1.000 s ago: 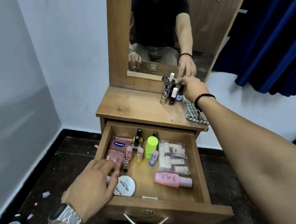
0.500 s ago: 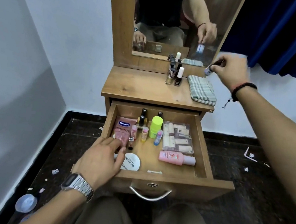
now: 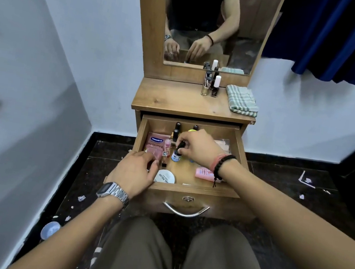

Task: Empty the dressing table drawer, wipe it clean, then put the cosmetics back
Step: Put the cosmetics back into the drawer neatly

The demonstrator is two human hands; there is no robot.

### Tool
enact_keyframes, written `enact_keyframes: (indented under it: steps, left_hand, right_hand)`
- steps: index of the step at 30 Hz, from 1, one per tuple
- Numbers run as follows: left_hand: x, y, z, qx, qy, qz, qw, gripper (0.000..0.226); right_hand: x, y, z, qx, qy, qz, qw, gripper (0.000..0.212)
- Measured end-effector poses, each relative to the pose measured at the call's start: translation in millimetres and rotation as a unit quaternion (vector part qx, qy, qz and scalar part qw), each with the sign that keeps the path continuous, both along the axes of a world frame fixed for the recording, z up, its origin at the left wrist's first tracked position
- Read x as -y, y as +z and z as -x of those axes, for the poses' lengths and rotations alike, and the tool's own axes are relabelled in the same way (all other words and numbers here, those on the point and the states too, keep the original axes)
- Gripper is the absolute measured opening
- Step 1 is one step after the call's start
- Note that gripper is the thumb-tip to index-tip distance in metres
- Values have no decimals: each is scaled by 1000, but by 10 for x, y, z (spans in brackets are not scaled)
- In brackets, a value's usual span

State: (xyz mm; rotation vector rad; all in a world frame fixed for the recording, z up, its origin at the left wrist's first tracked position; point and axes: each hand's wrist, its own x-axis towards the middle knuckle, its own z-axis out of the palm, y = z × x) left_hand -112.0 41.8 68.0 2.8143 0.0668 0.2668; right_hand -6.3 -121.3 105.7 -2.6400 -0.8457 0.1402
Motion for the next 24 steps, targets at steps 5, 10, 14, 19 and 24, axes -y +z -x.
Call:
enact_keyframes:
  steps: [5,10,14,19,24]
  left_hand:
    - [5,31,4,4,-7,7,1000,25]
    - [2,29,0,-1,-8,2,1000,25]
    - [4,31,6,-3,-6,5,1000,27]
    - [5,16,-5,0,-9,2,1000,27]
    - [-4,-26,-23,16,-6,3,1000,25]
  right_hand:
    - [-109,-169,-12,2,-11,58,998,17]
    - [-160,-241,-28,19,-12,95,995,19]
    - [-170,-288,-37,21,-6,98,995,26]
    - [-112,-198,-1,40,0,99,994,29]
    - [9,272,-261,105,-31,-13,994,16]
